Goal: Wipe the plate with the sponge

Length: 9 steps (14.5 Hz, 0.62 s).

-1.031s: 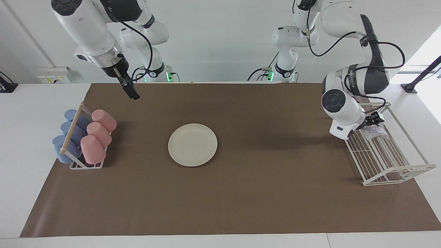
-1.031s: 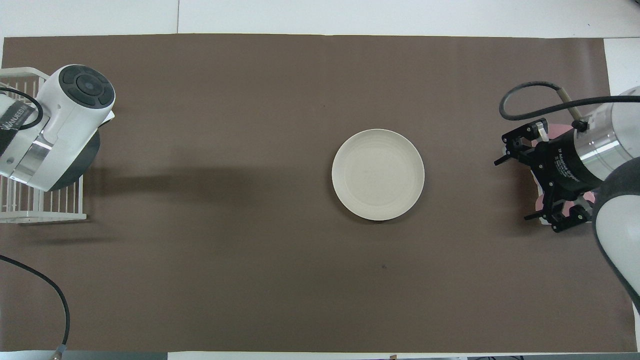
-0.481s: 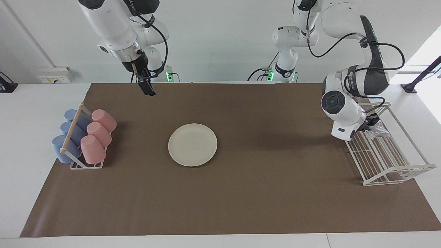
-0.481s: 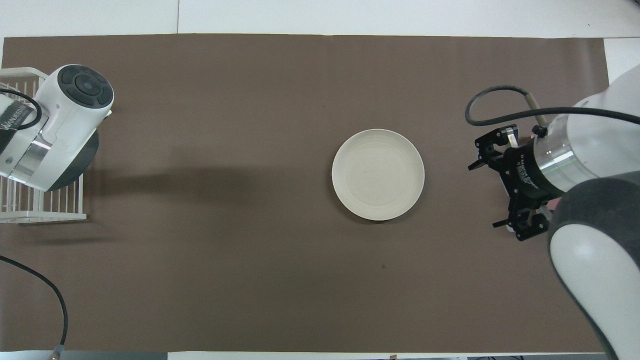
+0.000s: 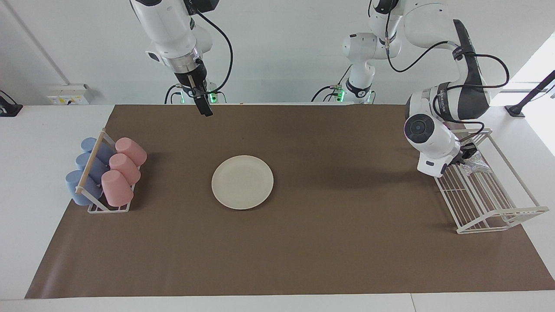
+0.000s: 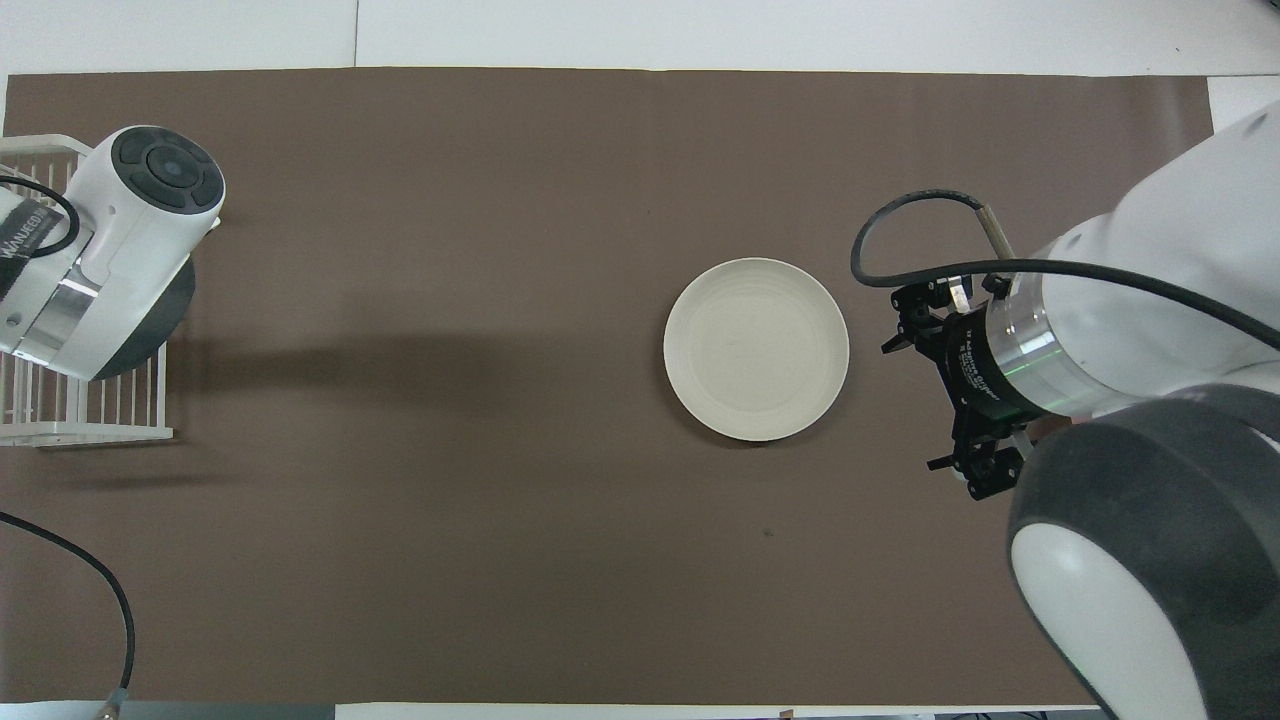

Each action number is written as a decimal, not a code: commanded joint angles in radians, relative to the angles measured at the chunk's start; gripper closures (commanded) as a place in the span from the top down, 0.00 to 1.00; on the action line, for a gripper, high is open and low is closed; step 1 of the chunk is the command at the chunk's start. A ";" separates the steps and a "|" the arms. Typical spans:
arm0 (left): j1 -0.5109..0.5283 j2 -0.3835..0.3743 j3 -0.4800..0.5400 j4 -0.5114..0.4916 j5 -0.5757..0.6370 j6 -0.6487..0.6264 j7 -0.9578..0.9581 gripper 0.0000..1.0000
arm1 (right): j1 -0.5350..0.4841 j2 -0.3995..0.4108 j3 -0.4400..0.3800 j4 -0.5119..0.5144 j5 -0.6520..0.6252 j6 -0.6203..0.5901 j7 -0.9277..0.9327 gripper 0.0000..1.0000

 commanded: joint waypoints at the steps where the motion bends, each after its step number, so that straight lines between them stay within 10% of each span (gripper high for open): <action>1: -0.009 -0.010 0.004 0.160 -0.198 -0.132 0.006 0.00 | 0.023 -0.015 0.007 -0.020 0.006 0.066 0.094 1.00; 9: 0.067 -0.066 0.018 0.338 -0.951 -0.304 -0.018 0.00 | 0.143 -0.007 0.013 -0.039 0.006 0.207 0.365 1.00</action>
